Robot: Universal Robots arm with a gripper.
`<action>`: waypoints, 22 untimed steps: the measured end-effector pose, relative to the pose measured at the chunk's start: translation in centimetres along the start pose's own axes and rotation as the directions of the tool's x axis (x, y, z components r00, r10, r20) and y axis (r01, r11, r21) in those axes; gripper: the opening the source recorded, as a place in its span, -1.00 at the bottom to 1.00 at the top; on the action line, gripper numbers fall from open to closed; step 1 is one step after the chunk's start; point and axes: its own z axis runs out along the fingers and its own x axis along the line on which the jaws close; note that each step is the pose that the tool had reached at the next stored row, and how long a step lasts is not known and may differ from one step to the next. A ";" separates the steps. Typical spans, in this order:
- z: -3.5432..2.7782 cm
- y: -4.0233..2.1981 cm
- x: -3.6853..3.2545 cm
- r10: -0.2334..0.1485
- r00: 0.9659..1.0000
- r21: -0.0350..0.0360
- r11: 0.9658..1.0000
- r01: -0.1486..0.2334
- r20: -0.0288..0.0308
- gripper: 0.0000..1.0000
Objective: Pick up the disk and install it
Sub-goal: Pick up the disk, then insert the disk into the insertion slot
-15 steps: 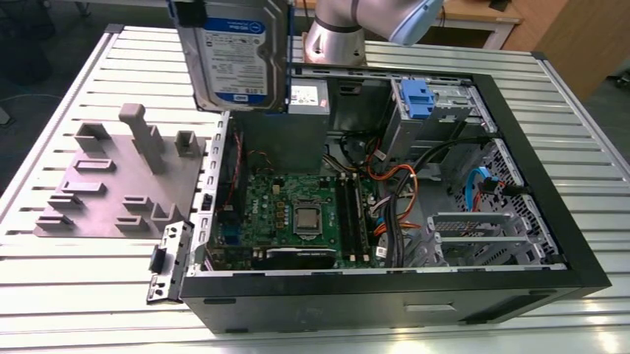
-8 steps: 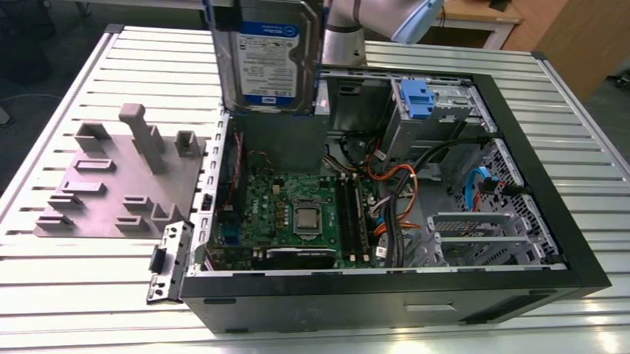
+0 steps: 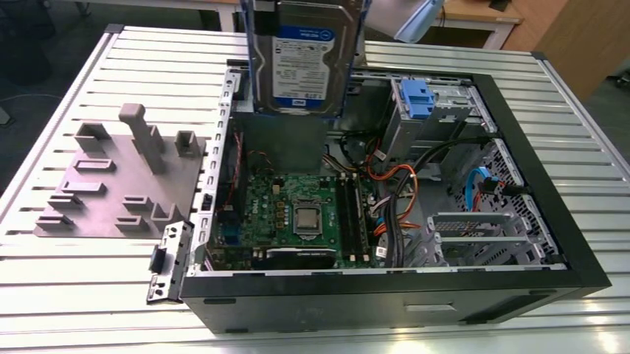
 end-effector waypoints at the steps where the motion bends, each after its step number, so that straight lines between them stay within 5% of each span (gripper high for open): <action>1: 0.03 -0.35 -0.02 0.000 1.000 0.000 1.000 0.000 0.000 -0.26; 7: 0.21 -2.09 -0.10 0.000 1.000 0.000 1.000 0.000 0.000 -0.26; 22: 0.29 -2.12 -0.10 0.000 1.000 0.000 1.000 0.000 0.000 -0.26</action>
